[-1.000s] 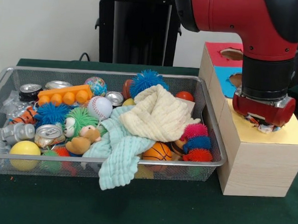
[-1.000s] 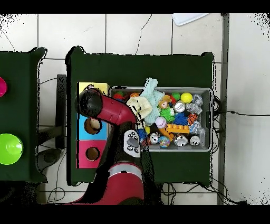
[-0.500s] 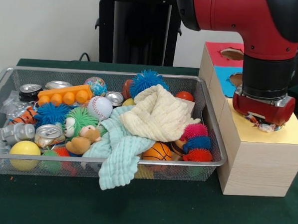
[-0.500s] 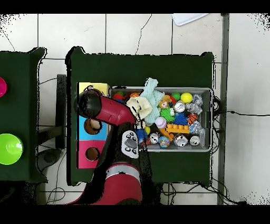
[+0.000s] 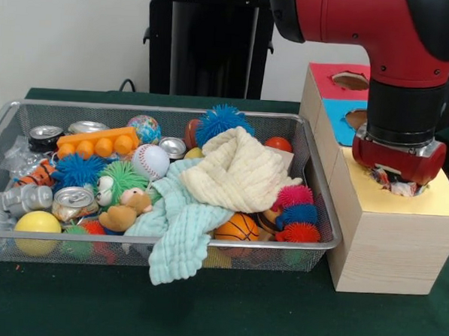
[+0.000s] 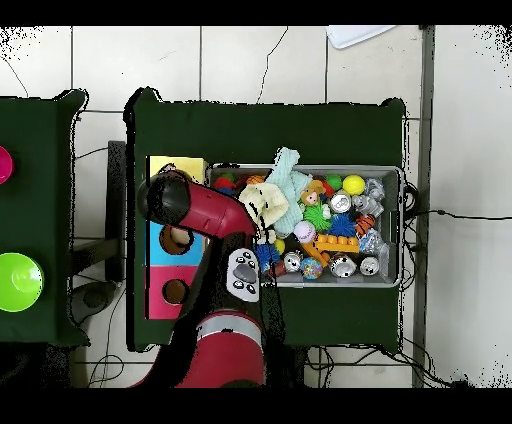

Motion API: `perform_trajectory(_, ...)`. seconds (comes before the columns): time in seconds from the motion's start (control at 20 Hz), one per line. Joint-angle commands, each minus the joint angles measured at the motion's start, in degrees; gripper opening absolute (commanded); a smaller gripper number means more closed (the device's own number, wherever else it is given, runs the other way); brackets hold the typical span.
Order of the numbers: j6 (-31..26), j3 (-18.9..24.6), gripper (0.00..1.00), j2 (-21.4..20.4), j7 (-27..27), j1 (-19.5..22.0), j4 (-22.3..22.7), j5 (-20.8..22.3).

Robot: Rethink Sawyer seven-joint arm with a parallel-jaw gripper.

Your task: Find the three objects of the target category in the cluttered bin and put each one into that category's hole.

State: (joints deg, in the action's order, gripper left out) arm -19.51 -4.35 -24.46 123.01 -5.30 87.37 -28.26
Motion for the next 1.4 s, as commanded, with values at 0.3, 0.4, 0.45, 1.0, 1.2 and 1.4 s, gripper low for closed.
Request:
perform_trajectory(0.3, -15.6, -0.6, 1.00, -2.1, 8.0, 0.1, 5.6, 2.7)
perform_trajectory(0.4, -16.4, -0.7, 1.00, -2.9, 8.0, 0.1, 6.1, 2.8)
perform_trajectory(0.45, -17.5, -1.0, 1.00, -3.4, 8.3, -0.1, 6.0, 2.9)
perform_trajectory(1.0, -20.8, -1.9, 1.00, -5.3, 8.9, -0.5, 6.1, 2.8)
perform_trajectory(1.2, -21.1, -1.9, 1.00, -5.1, 8.8, -0.4, 5.7, 2.7)
perform_trajectory(1.4, -23.3, -2.7, 1.00, -5.5, 9.2, -0.7, 4.9, 3.2)
